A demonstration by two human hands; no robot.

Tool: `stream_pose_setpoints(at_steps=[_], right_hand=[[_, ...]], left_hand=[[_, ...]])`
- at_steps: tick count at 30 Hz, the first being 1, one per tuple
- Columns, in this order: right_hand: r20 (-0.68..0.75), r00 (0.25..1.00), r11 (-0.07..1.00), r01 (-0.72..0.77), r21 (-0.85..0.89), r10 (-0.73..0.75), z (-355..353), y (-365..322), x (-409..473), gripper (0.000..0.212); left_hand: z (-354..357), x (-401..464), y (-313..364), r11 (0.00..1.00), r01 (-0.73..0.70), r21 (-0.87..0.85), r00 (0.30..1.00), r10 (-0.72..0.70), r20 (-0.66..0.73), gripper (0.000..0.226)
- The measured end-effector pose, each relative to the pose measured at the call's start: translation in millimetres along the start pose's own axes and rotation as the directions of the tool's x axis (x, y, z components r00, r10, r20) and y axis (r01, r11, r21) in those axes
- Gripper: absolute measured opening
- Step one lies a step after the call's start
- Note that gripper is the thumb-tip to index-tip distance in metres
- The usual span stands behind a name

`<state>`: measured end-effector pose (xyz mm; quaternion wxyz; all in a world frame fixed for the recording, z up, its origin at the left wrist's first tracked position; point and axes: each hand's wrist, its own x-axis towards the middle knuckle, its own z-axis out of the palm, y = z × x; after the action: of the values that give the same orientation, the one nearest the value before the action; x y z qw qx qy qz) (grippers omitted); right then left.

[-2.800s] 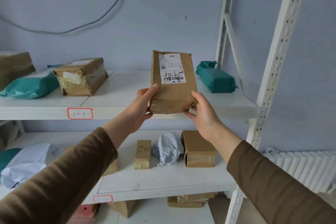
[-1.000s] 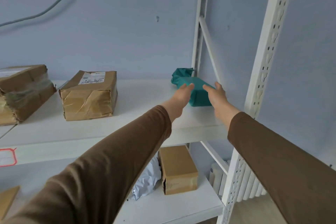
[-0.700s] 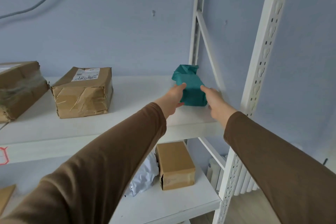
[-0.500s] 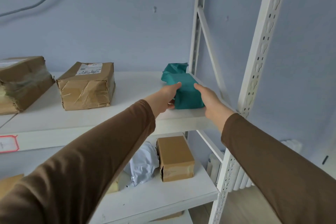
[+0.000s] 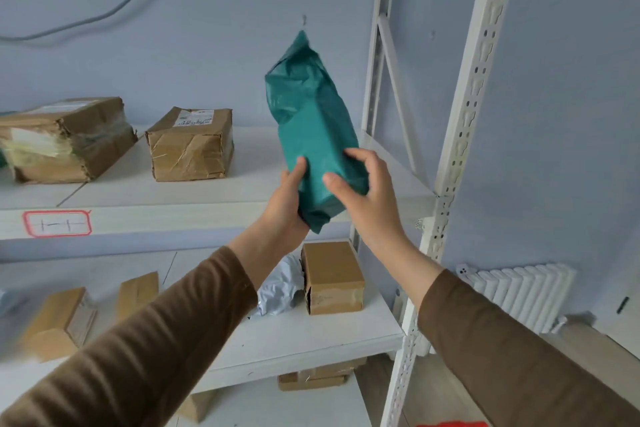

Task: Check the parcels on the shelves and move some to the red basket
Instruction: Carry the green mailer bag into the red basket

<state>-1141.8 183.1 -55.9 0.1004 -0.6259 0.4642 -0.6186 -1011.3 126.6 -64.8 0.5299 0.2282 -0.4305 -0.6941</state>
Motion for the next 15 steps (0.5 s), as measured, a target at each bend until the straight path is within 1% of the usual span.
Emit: stream_pose_setpoints(at_steps=[2,4,6,9,11,13,15], right_hand=[[0.025,0.989,0.974,0.148,-0.174,-0.146,3,-14,-21,0.064],[0.069,0.974,0.938,0.227,-0.263,-0.217,5,-26,-38,0.064],[0.082,0.958,0.909,0.287,-0.303,-0.275,4,-30,-50,0.059],[0.1,0.939,0.896,0.345,-0.28,-0.33,-2,-30,-62,0.05],[0.081,0.939,0.909,0.343,-0.236,-0.333,-10,-28,-70,0.045],[0.027,0.949,0.935,0.315,-0.165,-0.315,-21,-25,-75,0.043],[-0.015,0.972,0.969,0.233,-0.081,-0.235,-33,-18,-78,0.046]], left_hand=[[-4,-16,-6,0.989,0.049,-0.14,0.998,-0.044,0.043,0.059],[-8,-31,-12,0.971,0.079,-0.227,0.994,-0.058,0.098,0.052],[-7,-42,-19,0.958,0.083,-0.274,0.989,-0.046,0.139,0.046],[-8,-53,-28,0.962,0.062,-0.266,0.99,-0.024,0.143,0.04],[-7,-60,-29,0.964,0.07,-0.255,0.988,-0.031,0.152,0.045],[-5,-66,-29,0.984,0.051,-0.171,0.991,-0.029,0.127,0.055],[-4,-69,-30,0.998,-0.039,-0.046,0.994,0.043,0.1,0.062]])
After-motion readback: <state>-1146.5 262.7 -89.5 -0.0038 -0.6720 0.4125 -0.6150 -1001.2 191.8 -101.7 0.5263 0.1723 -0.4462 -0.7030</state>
